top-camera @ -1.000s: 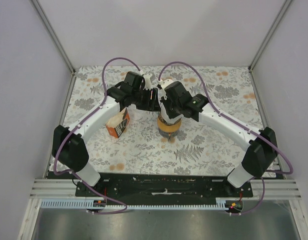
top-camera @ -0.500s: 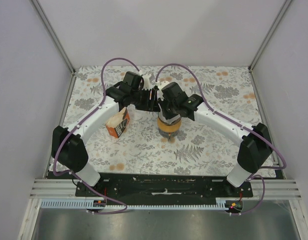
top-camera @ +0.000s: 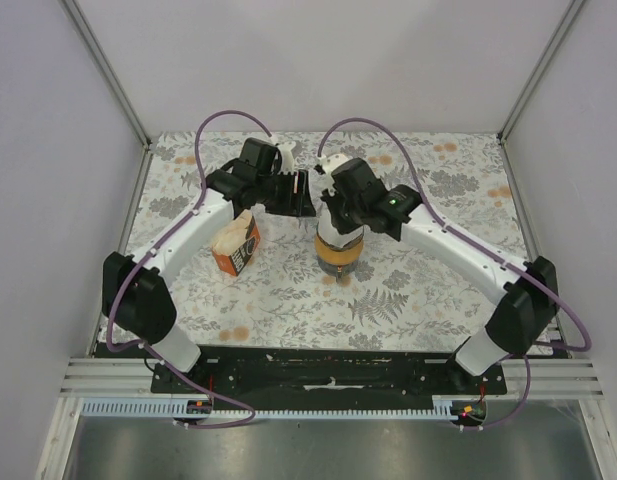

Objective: Place the coffee filter in the dripper

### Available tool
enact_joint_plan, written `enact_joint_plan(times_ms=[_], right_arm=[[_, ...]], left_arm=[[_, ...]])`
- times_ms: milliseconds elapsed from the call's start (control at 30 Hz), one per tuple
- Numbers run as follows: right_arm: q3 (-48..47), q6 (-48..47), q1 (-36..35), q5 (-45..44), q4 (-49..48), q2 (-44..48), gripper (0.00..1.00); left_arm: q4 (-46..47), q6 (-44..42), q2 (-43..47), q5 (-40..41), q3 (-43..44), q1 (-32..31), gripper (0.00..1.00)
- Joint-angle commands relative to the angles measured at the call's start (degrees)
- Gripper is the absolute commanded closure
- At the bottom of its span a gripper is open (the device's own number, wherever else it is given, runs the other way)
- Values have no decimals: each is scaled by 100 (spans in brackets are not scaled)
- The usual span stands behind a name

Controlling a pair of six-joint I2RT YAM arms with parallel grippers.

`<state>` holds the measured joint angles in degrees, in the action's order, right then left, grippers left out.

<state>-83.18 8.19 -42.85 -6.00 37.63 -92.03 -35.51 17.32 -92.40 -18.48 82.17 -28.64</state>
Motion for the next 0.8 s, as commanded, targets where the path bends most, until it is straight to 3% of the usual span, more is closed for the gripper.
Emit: enact_joint_plan(times_ms=[0, 100, 167, 267, 433, 567, 767], right_arm=[[-541, -221, 127, -156, 43, 782, 80], [-533, -317, 294, -366, 122, 1115, 70], [-358, -379, 496, -656, 105, 1370, 47], [72, -432, 1153, -789, 52, 1766, 2], [1056, -257, 2516, -411, -457, 2390, 2], [1707, 138, 3299, -183, -905, 2751, 2], [2437, 535, 3503, -77, -1407, 2875, 2]], left_arm=[[149, -352, 266, 160, 413, 104, 33], [105, -405, 284, 169, 510, 201, 33], [105, -449, 336, 187, 563, 411, 32], [236, -606, 520, 450, 493, 885, 30], [641, -967, 907, 1153, 221, 1834, 22], [799, -1230, 1162, 1408, -60, 2642, 21], [1195, -1634, 1628, 1382, -877, 3821, 18]])
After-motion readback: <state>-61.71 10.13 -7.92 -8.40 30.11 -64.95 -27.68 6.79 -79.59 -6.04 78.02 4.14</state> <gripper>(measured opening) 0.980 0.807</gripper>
